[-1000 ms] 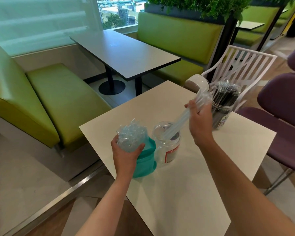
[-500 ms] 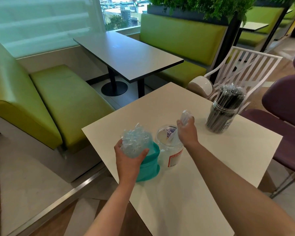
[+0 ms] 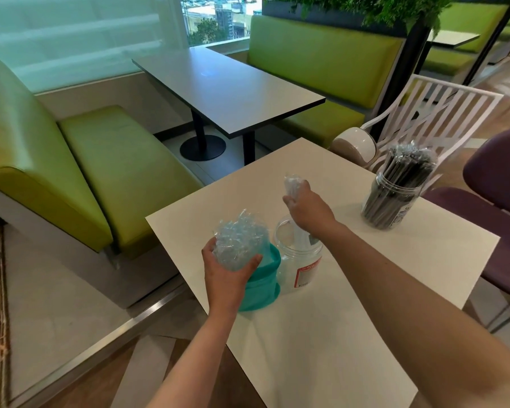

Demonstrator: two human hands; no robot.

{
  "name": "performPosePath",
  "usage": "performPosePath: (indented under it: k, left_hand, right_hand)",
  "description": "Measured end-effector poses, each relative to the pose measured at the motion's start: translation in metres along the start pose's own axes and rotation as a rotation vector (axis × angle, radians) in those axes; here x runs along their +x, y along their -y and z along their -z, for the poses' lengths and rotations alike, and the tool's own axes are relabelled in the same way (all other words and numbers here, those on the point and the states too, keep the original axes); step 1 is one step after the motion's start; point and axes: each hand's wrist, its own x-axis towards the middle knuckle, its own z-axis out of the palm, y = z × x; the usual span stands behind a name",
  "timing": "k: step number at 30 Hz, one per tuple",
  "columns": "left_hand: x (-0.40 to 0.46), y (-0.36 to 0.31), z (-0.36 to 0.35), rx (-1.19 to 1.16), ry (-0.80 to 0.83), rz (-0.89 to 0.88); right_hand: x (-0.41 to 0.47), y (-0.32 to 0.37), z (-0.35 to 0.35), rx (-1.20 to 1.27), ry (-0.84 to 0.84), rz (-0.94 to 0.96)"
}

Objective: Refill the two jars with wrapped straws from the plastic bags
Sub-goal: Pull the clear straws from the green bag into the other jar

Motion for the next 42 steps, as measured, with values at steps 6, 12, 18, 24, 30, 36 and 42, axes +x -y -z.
performPosePath:
  k: [6,12,18,24,30,36,42]
  left_hand:
    - [0.000,0.000,0.001,0.017,-0.004,-0.002]
    - [-0.001,-0.001,0.002,0.017,0.007,0.015]
    - [-0.003,-0.003,0.004,0.016,0.018,0.013]
    - [-0.002,-0.001,0.004,0.013,0.026,0.000]
    - [0.000,0.001,0.003,0.043,0.054,-0.019]
    - [0.000,-0.001,0.004,0.078,0.044,-0.022]
    - [0.001,0.001,0.007,0.067,0.038,-0.002]
  right_hand:
    - [-0.005,-0.017,-0.020,0.147,-0.021,-0.084]
    - [-0.013,-0.033,-0.032,0.281,-0.068,-0.097]
    - [-0.017,-0.038,-0.039,0.377,-0.145,-0.066]
    - [-0.037,-0.037,-0.040,0.410,-0.215,-0.020]
    - [-0.077,-0.016,-0.044,0.565,-0.090,0.093]
    - [-0.086,-0.011,-0.047,0.518,0.170,0.113]
    - [-0.083,-0.016,-0.051,0.520,0.134,0.063]
